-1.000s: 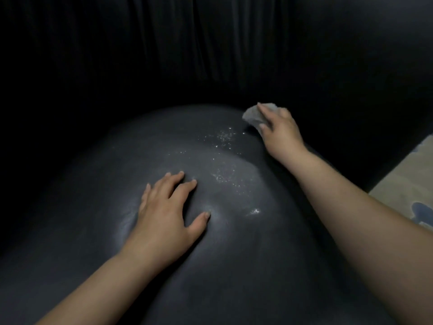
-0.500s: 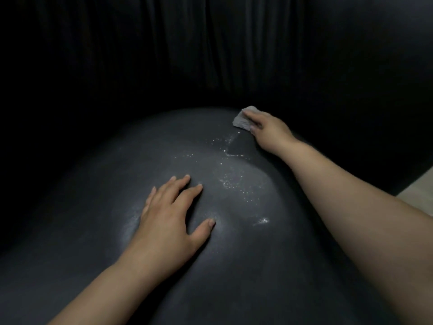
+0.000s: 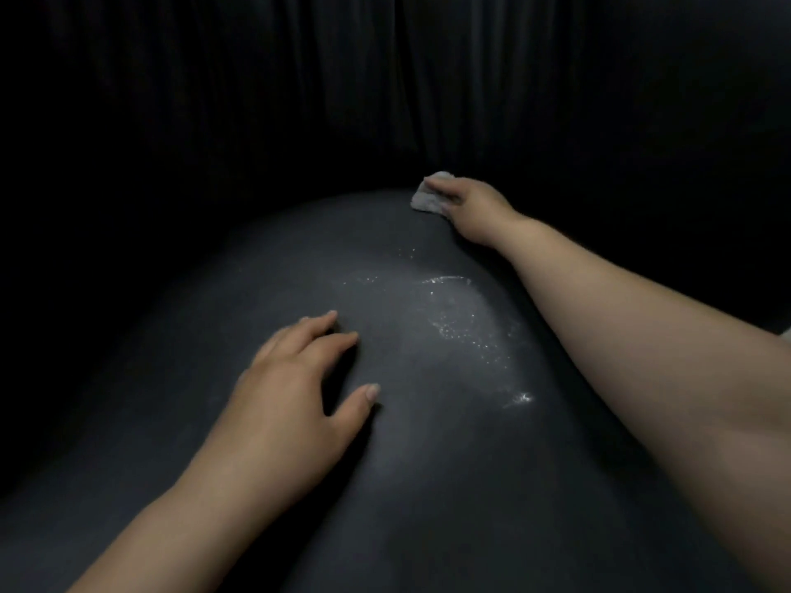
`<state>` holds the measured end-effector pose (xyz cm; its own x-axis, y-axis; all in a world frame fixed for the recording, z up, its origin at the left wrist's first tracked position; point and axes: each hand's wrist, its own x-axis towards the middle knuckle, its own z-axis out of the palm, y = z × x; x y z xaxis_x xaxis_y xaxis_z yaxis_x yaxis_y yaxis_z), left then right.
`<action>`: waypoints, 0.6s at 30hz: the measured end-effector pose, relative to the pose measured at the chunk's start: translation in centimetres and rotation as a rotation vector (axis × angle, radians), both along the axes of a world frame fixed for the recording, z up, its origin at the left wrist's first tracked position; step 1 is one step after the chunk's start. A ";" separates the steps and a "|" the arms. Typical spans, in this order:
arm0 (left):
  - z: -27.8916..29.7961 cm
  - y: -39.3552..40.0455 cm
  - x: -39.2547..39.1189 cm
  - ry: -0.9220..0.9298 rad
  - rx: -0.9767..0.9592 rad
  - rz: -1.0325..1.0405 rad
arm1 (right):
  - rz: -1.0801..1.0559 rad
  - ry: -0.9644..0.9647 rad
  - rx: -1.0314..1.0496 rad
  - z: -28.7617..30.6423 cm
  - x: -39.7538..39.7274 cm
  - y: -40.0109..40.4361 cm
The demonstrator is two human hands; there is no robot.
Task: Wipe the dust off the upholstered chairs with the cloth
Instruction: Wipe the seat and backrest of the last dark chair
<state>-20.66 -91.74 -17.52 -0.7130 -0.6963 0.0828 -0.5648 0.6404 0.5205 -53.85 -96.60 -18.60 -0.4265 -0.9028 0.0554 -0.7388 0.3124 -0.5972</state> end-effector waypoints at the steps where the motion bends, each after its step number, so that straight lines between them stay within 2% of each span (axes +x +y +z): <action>1: 0.0 -0.4 0.7 -0.022 -0.014 0.022 | 0.019 -0.047 -0.011 -0.2 0.7 -0.5; 6: -0.9 -1.2 2.1 -0.068 -0.019 -0.012 | 0.248 -0.153 -0.045 -0.1 5.5 1.9; 10: -1.7 -1.3 2.1 -0.047 -0.038 -0.017 | 0.451 -0.280 0.090 1.3 7.0 5.6; 12: -2.1 -1.4 2.1 -0.033 -0.033 -0.013 | 0.383 -0.327 0.031 2.2 6.7 4.8; 15: -2.4 -1.5 2.0 -0.027 -0.015 -0.010 | 0.179 -0.247 -0.156 2.4 6.2 1.3; 18: -2.6 -1.5 2.0 -0.034 -0.009 0.002 | 0.180 -0.209 -0.131 1.0 7.5 -2.3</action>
<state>-18.66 -93.23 -20.08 -0.7138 -0.6973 0.0649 -0.5837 0.6436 0.4950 -46.34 -98.89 -17.58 -0.2750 -0.9558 0.1040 -0.6321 0.0983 -0.7686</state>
